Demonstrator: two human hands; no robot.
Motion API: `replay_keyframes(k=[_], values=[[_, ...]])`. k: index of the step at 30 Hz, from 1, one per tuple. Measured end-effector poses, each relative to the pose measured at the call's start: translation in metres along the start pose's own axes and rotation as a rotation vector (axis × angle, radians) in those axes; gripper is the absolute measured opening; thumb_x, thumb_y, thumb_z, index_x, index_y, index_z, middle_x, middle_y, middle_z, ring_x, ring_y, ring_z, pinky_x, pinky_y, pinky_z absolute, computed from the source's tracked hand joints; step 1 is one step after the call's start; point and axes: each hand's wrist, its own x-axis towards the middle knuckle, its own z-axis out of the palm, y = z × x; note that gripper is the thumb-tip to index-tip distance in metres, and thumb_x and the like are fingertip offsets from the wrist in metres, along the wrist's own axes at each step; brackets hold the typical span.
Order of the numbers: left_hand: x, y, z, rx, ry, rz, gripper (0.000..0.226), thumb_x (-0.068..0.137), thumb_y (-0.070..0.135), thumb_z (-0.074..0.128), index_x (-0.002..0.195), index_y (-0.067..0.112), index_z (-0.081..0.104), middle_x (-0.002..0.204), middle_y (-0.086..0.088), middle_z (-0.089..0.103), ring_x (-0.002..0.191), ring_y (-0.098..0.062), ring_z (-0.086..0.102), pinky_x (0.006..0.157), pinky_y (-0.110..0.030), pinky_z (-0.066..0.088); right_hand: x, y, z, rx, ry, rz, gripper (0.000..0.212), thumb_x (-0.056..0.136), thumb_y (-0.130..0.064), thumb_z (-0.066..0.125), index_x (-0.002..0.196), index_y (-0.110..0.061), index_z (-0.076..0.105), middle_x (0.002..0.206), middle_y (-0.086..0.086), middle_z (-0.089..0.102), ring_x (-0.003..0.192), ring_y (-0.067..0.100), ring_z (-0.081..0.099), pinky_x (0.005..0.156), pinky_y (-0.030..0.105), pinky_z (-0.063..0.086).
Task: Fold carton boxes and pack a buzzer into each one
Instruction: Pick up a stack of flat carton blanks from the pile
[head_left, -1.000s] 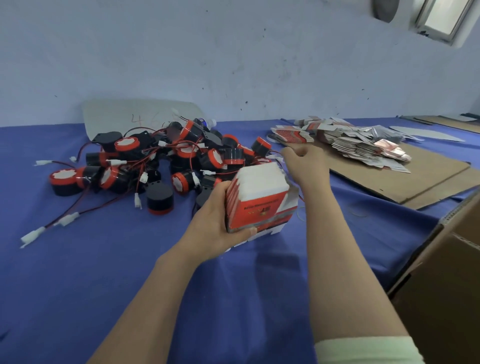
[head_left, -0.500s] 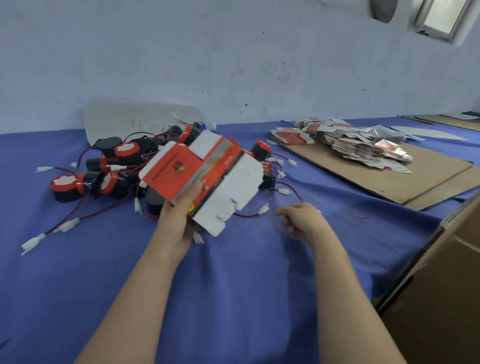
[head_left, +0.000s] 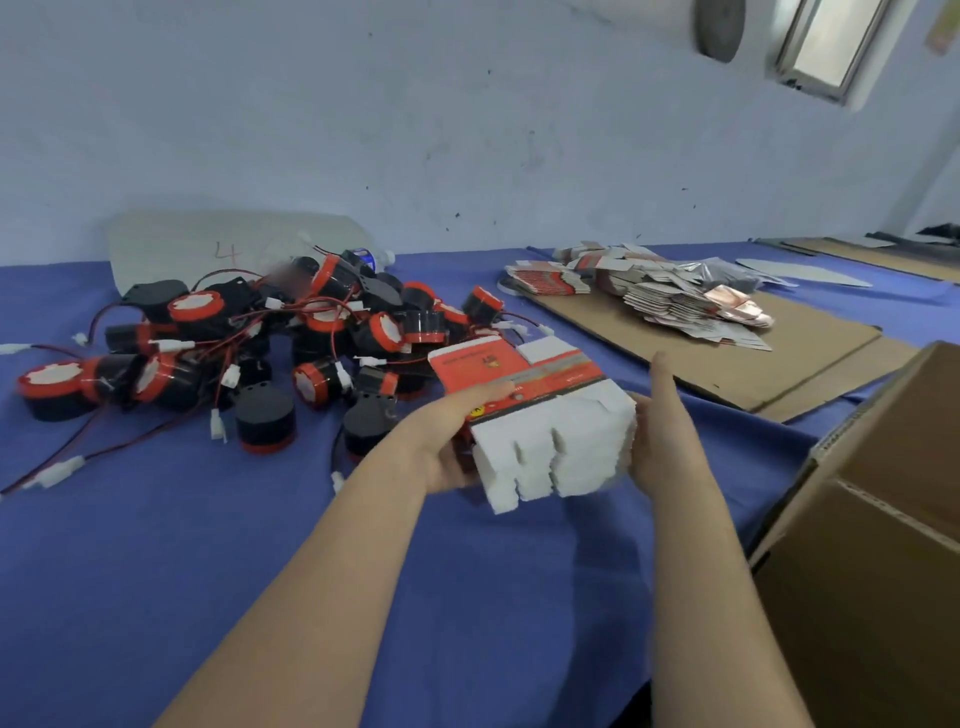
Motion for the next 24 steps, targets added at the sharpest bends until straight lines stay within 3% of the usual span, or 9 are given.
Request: replay_keyframes(k=[2, 4, 7, 9, 13, 16, 20, 22, 24], values=[[0.008, 0.0, 0.007, 0.079, -0.008, -0.003, 0.021, 0.084, 0.025, 0.071, 0.102, 0.015, 0.067, 0.092, -0.006, 0.071, 0.076, -0.019, 0.066, 0.068, -0.03, 0.054, 0.002, 0.008, -0.001, -0.189, -0.019, 0.021, 0.051, 0.082, -0.064, 0.057, 0.088, -0.014, 0.069, 0.088, 0.003, 0.073, 0.083, 0.023, 0.068, 0.077, 0.034, 0.053], [0.018, -0.002, 0.012, 0.121, 0.053, 0.047, 0.023, 0.086, 0.02, 0.07, 0.107, 0.01, 0.066, 0.095, -0.007, 0.071, 0.074, -0.019, 0.065, 0.07, -0.031, 0.054, 0.003, 0.016, 0.001, -0.376, 0.094, -0.045, 0.032, 0.086, -0.046, 0.062, 0.077, -0.016, 0.065, 0.076, -0.002, 0.065, 0.069, 0.018, 0.06, 0.057, 0.028, 0.045], [0.031, -0.003, 0.013, 0.388, 0.231, 0.163, 0.046, 0.086, 0.032, 0.07, 0.124, 0.008, 0.06, 0.12, -0.01, 0.065, 0.102, -0.025, 0.063, 0.095, -0.041, 0.049, 0.006, 0.024, -0.001, -0.385, 0.111, -0.142, 0.026, 0.09, -0.035, 0.06, 0.068, -0.022, 0.063, 0.075, -0.006, 0.061, 0.068, 0.015, 0.054, 0.051, 0.025, 0.038], [0.033, -0.001, 0.009, 0.771, 0.383, 0.262, 0.053, 0.088, 0.047, 0.061, 0.126, 0.009, 0.06, 0.128, -0.009, 0.06, 0.119, -0.028, 0.055, 0.103, -0.041, 0.042, 0.007, 0.024, -0.001, -0.402, 0.127, -0.208, 0.024, 0.09, -0.034, 0.061, 0.069, -0.025, 0.065, 0.075, -0.011, 0.063, 0.071, 0.012, 0.056, 0.053, 0.025, 0.039], [0.027, 0.001, 0.011, 0.942, 0.379, 0.343, 0.044, 0.095, 0.038, 0.049, 0.123, 0.006, 0.06, 0.126, -0.014, 0.06, 0.116, -0.03, 0.054, 0.1, -0.04, 0.044, 0.001, 0.022, 0.009, -0.654, 0.232, -0.37, 0.023, 0.093, -0.027, 0.052, 0.083, -0.016, 0.07, 0.081, -0.001, 0.067, 0.084, 0.021, 0.057, 0.066, 0.028, 0.039], [0.022, 0.004, 0.017, 1.122, 0.446, 0.35, 0.059, 0.098, 0.041, 0.041, 0.143, 0.004, 0.034, 0.15, -0.017, 0.029, 0.137, -0.035, 0.028, 0.114, -0.044, 0.025, -0.007, 0.018, 0.021, -0.708, 0.3, -0.46, 0.024, 0.094, -0.022, 0.048, 0.095, -0.013, 0.07, 0.097, 0.005, 0.068, 0.087, 0.022, 0.053, 0.07, 0.03, 0.039], [0.008, 0.01, 0.02, 1.15, 0.51, 0.434, 0.07, 0.101, 0.04, 0.034, 0.152, 0.006, 0.0, 0.16, -0.013, -0.003, 0.146, -0.034, 0.002, 0.117, -0.044, 0.007, -0.021, 0.003, 0.036, -0.621, 0.317, -0.496, 0.027, 0.092, -0.022, 0.048, 0.112, -0.018, 0.067, 0.114, 0.004, 0.066, 0.104, 0.023, 0.055, 0.091, 0.037, 0.044], [0.0, 0.015, 0.019, 1.099, 0.52, 0.528, 0.07, 0.101, 0.038, 0.036, 0.152, 0.008, -0.001, 0.159, -0.012, 0.003, 0.143, -0.035, 0.008, 0.116, -0.044, 0.012, -0.029, -0.004, 0.043, -0.641, 0.339, -0.586, 0.031, 0.092, -0.023, 0.049, 0.121, -0.02, 0.061, 0.12, 0.003, 0.063, 0.116, 0.024, 0.052, 0.1, 0.041, 0.041], [-0.006, 0.023, 0.015, 0.962, 0.531, 0.669, 0.067, 0.099, 0.031, 0.042, 0.153, 0.009, 0.007, 0.152, -0.015, 0.02, 0.137, -0.035, 0.023, 0.113, -0.043, 0.023, -0.042, -0.01, 0.055, -0.561, 0.331, -0.713, 0.037, 0.094, -0.02, 0.051, 0.13, -0.021, 0.055, 0.123, -0.001, 0.061, 0.117, 0.018, 0.052, 0.094, 0.028, 0.039]])
